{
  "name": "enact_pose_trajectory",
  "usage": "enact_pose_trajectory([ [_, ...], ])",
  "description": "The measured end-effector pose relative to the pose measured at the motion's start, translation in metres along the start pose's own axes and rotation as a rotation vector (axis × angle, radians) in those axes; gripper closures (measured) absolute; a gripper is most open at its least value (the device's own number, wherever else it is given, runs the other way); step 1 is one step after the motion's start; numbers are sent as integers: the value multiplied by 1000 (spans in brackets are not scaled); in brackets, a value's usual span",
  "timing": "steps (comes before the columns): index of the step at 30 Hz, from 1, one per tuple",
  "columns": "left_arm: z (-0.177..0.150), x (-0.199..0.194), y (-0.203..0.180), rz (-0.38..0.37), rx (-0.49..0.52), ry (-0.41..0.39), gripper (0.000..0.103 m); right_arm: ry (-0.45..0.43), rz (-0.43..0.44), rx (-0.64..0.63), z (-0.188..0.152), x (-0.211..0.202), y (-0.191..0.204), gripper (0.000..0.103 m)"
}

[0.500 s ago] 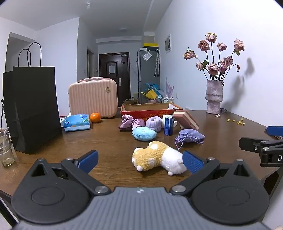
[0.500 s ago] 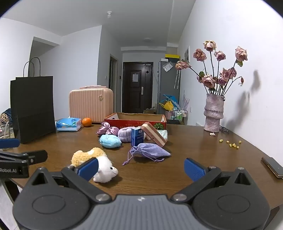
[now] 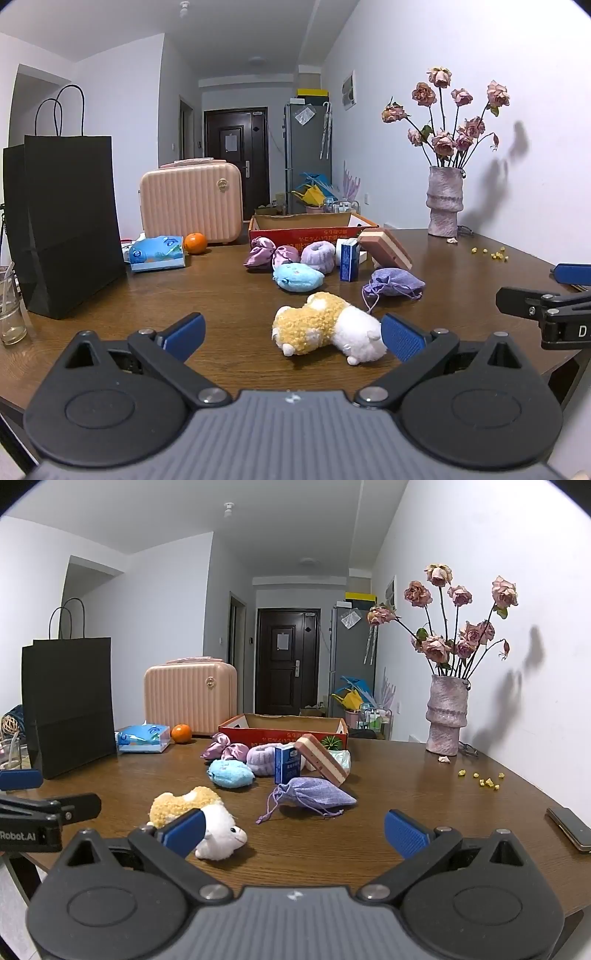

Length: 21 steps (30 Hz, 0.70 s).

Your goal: Organize soft objects

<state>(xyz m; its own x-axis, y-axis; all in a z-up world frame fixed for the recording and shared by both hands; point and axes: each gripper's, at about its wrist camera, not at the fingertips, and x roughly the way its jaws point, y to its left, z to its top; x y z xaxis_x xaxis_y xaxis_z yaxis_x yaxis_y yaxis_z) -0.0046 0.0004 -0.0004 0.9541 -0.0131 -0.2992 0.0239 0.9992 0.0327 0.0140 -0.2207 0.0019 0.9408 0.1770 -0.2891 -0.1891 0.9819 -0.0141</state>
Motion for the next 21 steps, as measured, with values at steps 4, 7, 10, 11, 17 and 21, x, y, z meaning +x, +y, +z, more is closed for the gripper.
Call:
enact_pose_trajectory([
  [4, -1, 2, 0, 1, 1, 0, 0, 1, 0, 0, 0, 0, 0, 0],
  [7, -1, 2, -1, 2, 0, 1, 0, 1, -1, -1, 0, -1, 1, 0],
  [10, -1, 2, 0, 1, 0, 1, 0, 0, -1, -1, 0, -1, 2, 0],
  [11, -1, 2, 0, 1, 0, 1, 0, 0, -2, 0, -2, -2, 0, 0],
  [17, 0, 2, 0, 0, 0, 2, 0, -1, -2, -1, 1, -3, -2, 0],
  [21, -1, 2, 0, 1, 0, 3, 0, -1, -2, -1, 0, -3, -2, 0],
])
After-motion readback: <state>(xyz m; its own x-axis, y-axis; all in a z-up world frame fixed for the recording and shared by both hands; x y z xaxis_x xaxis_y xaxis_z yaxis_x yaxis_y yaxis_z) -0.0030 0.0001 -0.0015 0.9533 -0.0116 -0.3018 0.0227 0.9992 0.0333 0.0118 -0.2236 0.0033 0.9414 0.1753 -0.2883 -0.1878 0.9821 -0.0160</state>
